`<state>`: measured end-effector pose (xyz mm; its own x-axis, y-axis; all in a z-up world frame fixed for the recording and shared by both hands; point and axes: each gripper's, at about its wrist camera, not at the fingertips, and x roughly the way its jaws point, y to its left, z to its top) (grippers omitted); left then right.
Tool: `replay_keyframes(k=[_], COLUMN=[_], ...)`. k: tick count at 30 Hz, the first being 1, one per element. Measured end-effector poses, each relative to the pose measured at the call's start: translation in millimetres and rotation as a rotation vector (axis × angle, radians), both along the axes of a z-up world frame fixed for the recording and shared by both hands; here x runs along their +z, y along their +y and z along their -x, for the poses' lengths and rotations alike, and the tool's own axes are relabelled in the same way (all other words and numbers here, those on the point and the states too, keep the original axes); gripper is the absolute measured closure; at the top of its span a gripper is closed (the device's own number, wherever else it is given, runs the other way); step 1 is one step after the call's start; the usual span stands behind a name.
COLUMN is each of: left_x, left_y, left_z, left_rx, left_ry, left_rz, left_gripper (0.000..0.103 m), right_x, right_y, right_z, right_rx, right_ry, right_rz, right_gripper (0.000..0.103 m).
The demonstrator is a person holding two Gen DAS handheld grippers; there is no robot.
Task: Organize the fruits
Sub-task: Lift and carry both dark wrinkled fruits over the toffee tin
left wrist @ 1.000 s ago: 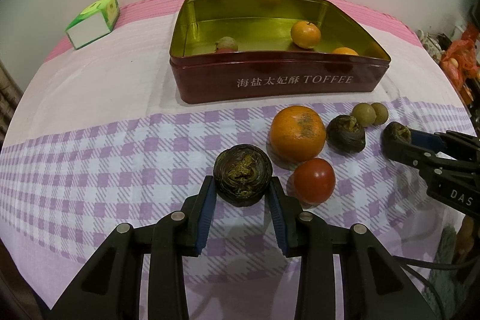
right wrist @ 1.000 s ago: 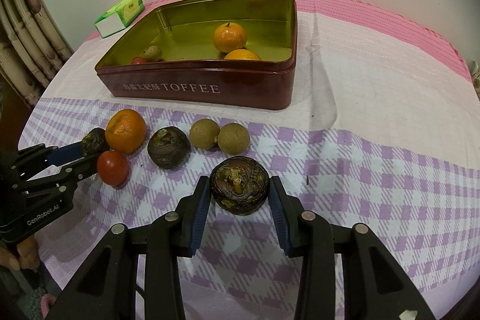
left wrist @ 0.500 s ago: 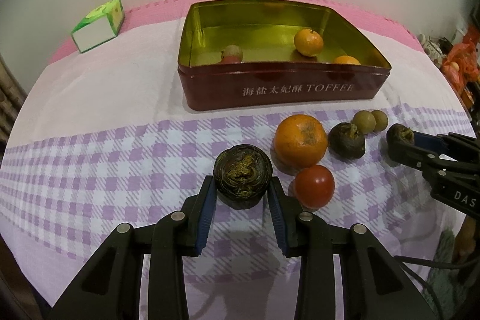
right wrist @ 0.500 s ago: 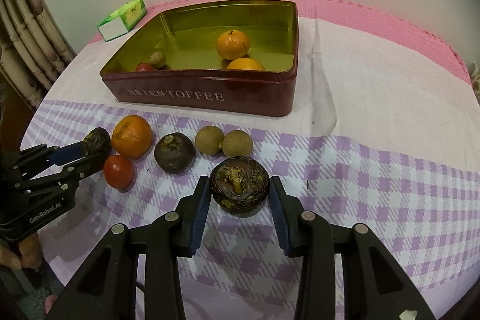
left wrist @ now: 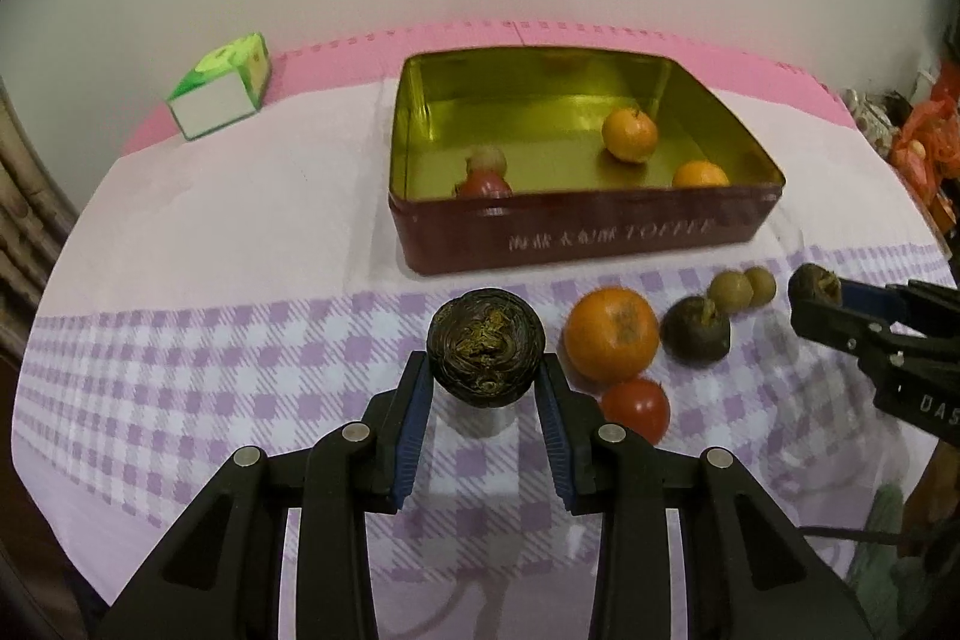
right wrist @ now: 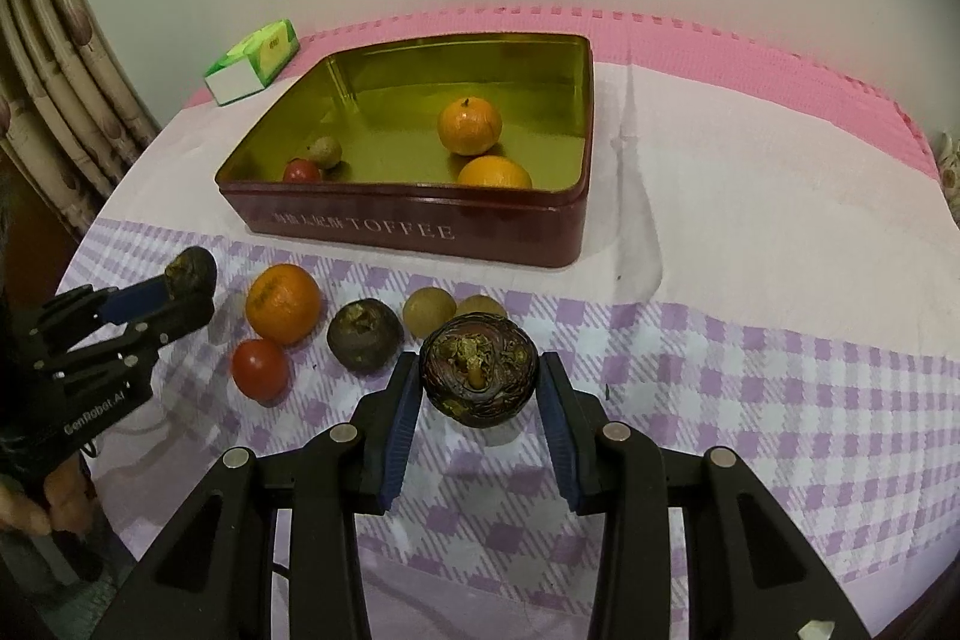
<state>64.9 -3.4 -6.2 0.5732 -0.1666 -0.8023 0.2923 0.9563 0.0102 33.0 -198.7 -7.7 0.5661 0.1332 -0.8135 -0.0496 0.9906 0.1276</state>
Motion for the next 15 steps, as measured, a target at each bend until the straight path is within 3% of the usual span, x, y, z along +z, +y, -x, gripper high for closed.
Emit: replay_keyframes(k=[15], left_x=[28], left_y=[-6], left_z=[-20], left_rx=[-0.008], left_ry=[-0.057], left_rz=[0.035], left_gripper=[0.067], right_x=[31], right_y=[0], right_z=[-16], right_rx=[0.011], right_ry=[-0.072], right_rz=[0.022], right_gripper=[0.066])
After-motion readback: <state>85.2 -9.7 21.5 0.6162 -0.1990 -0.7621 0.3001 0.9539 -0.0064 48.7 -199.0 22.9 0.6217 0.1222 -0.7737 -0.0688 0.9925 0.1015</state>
